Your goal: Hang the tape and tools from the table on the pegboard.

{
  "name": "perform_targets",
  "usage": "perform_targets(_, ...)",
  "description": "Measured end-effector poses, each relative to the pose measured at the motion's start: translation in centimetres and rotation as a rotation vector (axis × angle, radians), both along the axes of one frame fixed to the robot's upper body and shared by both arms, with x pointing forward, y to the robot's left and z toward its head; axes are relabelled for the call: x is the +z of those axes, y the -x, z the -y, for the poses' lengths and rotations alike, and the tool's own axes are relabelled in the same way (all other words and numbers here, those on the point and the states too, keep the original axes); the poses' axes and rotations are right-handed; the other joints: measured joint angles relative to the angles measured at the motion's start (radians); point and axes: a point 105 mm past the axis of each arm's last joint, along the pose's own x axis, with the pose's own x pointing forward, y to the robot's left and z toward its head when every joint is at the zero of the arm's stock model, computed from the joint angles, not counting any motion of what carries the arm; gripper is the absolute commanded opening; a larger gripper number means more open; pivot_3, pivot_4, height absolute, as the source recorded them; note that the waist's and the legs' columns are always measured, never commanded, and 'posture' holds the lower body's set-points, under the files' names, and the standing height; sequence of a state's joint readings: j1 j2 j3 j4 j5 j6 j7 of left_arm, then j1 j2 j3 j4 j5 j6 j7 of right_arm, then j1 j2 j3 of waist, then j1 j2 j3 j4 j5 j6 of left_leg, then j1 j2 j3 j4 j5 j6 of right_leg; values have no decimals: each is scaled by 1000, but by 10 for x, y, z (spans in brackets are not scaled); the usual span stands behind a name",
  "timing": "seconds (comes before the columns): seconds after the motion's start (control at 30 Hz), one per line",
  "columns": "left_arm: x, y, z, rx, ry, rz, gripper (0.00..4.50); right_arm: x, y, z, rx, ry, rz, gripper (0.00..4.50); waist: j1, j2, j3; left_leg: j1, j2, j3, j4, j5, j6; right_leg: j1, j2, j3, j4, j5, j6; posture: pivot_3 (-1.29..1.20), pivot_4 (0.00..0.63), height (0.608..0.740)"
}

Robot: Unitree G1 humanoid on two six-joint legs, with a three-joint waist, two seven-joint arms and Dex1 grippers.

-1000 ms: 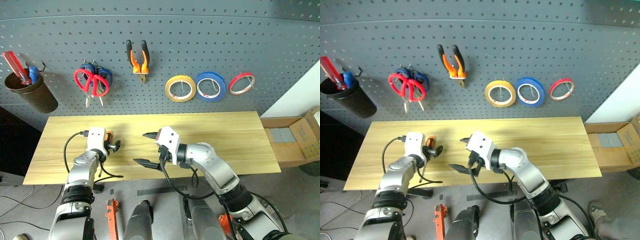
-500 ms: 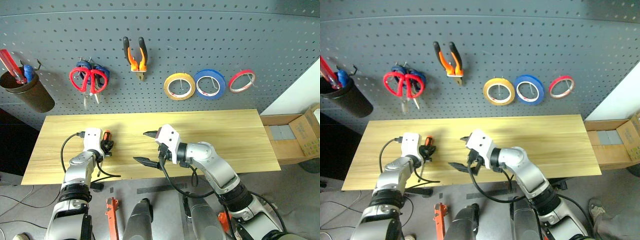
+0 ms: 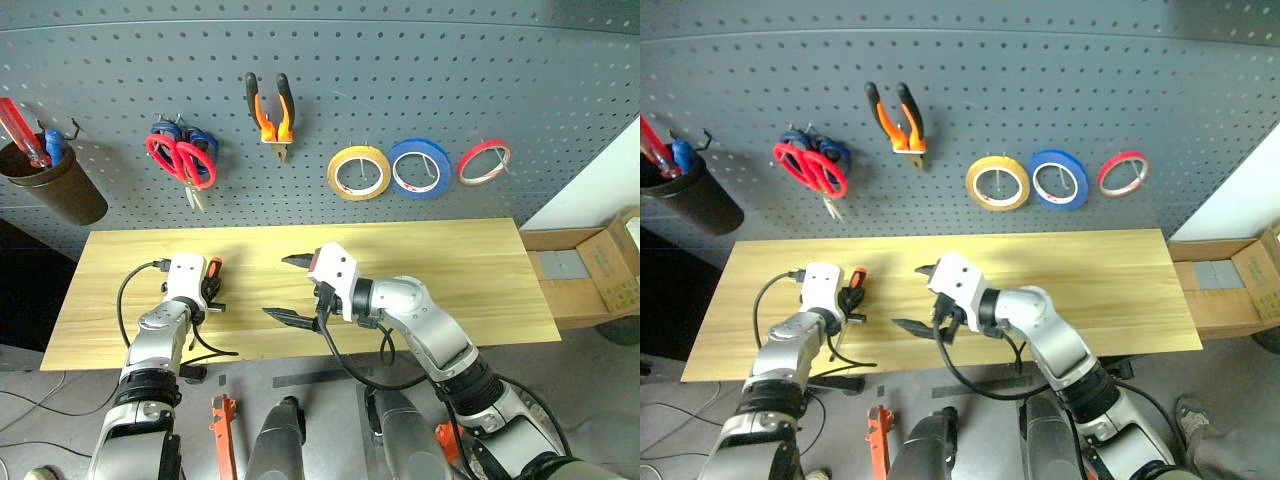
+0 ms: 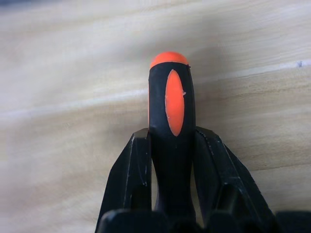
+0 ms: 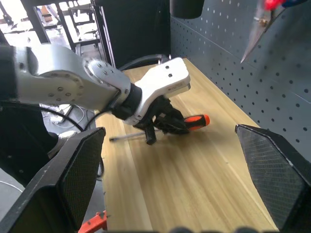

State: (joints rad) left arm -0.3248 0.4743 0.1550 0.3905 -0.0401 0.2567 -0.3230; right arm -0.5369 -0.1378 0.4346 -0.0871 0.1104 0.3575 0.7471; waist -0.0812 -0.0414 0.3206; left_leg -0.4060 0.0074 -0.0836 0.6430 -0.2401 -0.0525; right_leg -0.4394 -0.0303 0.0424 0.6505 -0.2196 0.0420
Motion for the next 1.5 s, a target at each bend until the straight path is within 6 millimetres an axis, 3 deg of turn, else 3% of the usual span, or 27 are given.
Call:
perform_targets(0.13, 21, 15, 19, -79, -95, 81, 835, 10, -9, 14, -33, -39, 1, 4500, 8, -3, -18, -6, 2, 0, 0, 0, -4, -5, 1, -2, -1, 1, -2, 1, 157, 740)
perform_targets(0.23, 51, 27, 31, -126, -209, 184, 835, 21, -12, 20, -53, -97, -16, 4500, 17, -4, -43, -11, 2, 1, 0, 2, -6, -11, 2, -2, -1, 2, -3, 32, 120, 740)
perform_targets(0.3, 82, 38, 33, -102, -308, 292, 835, 35, -13, 23, -74, -165, -29, 4500, 25, -4, -60, -11, 2, 2, -1, 2, -7, -11, 4, -1, -2, 3, -4, 56, 97, 740)
perform_targets(0.43, 133, 53, 18, 26, -414, 468, 835, 62, -13, 16, -82, -280, -38, 4500, 39, -4, -102, -9, 1, 2, -1, 0, -4, -9, 12, -2, -2, 4, -6, 87, 75, 740)
perform_targets(0.57, 176, 60, -6, 142, -513, 596, 835, 92, -14, 6, -63, -371, -11, 4500, 53, -5, -120, 5, 2, 3, -1, 1, -4, 4, 14, -1, -3, 4, -6, 105, 67, 740)
perform_targets(0.67, 227, 56, -27, 231, -560, 737, 835, 117, -15, -7, -36, -436, 4, 4500, 66, -6, -126, 11, 3, 2, 0, 2, -3, 12, 16, -3, -5, 3, -2, 111, 69, 740)
perform_targets(0.77, 271, 41, -38, 257, -539, 855, 835, 129, -19, -17, -25, -466, 20, 4500, 84, -9, -134, 16, 2, 2, 0, 2, -3, 18, 16, -3, -6, 2, -2, 107, 76, 740)
perform_targets(0.9, 305, 14, -46, 273, -454, 925, 835, 128, -25, -20, -26, -463, 20, 4500, 94, -11, -136, 15, 2, 3, 1, 2, -4, 17, 16, -3, -5, 5, -6, 78, 112, 740)
perform_targets(1.03, 319, -15, -50, 258, -395, 941, 835, 125, -35, -17, -51, -424, 41, 4500, 90, -8, -133, 14, 2, 3, -1, 2, -4, 15, 16, -2, -5, 6, -6, 37, 180, 740)
perform_targets(1.17, 319, -34, -49, 238, -366, 934, 835, 120, -43, -10, -78, -387, 42, 4500, 77, -4, -123, 11, 2, 3, 0, 1, -3, 13, 16, -2, -3, 6, -6, 15, 220, 740)
perform_targets(1.5, 322, -45, -49, 246, -341, 967, 835, 103, -52, 1, -119, -333, 7, 4500, 50, 2, -80, 5, 2, 3, 2, 1, -3, 3, 15, -2, 4, 5, -7, -10, 291, 740)
